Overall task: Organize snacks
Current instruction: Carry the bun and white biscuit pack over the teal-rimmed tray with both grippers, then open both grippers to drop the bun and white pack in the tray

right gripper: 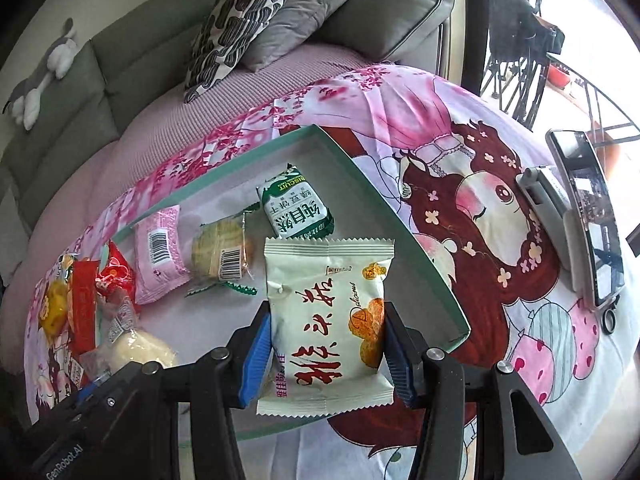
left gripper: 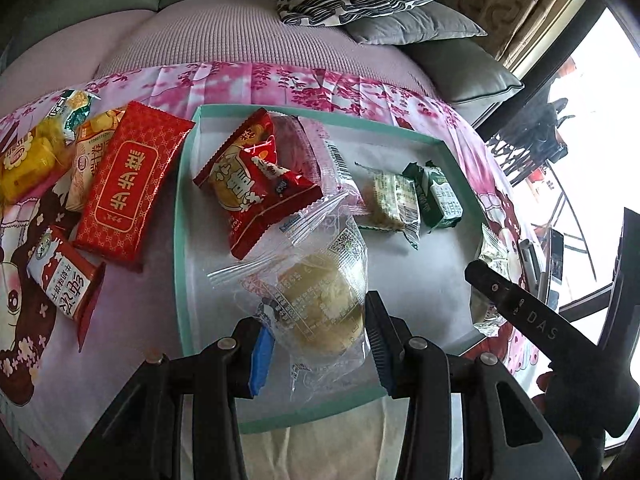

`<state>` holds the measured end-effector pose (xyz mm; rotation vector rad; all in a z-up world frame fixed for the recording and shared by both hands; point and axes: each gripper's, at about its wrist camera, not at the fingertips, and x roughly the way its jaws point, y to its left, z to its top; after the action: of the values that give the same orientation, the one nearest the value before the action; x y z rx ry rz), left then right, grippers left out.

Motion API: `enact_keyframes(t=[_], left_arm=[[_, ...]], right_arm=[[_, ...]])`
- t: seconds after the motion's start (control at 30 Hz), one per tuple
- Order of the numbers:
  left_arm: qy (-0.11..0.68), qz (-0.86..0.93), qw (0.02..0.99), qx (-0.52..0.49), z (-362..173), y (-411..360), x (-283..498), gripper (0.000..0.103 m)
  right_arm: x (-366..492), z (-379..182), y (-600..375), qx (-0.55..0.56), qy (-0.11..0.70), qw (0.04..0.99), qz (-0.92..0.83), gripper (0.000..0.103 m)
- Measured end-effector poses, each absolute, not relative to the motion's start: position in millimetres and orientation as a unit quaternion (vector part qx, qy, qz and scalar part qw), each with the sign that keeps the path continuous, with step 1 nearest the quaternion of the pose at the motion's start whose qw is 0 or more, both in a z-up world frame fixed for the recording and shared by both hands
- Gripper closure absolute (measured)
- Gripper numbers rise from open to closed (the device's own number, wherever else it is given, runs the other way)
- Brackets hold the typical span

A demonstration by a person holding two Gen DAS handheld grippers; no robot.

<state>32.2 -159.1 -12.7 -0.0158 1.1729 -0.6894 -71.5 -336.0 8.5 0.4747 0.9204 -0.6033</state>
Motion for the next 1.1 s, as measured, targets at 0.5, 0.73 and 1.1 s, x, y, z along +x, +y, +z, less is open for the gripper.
enact_keyframes(t=[0.5,0.73,1.1], left_arm=[[0.544,-0.311,0.779,-0.007,-14.4,-157.8,34.6,0.057],[0.543,-0.301,0.784,-0.002,-14.7,-157.5,34.4,0.052],[0.535,-0.293,0.792,-0.002,-5.9,-153.7,34.6,0.04]], right_arm=[[-57.3,3.6,-328.7,0.19,0.451,0.828,-0.272,0.048],[-55.7,2.4,-328.6,0.189,0.453,0.829,-0.267,0.048],[-54.4,0.1,-328.8,0.188,0.458,0.828,-0.264,0.037]])
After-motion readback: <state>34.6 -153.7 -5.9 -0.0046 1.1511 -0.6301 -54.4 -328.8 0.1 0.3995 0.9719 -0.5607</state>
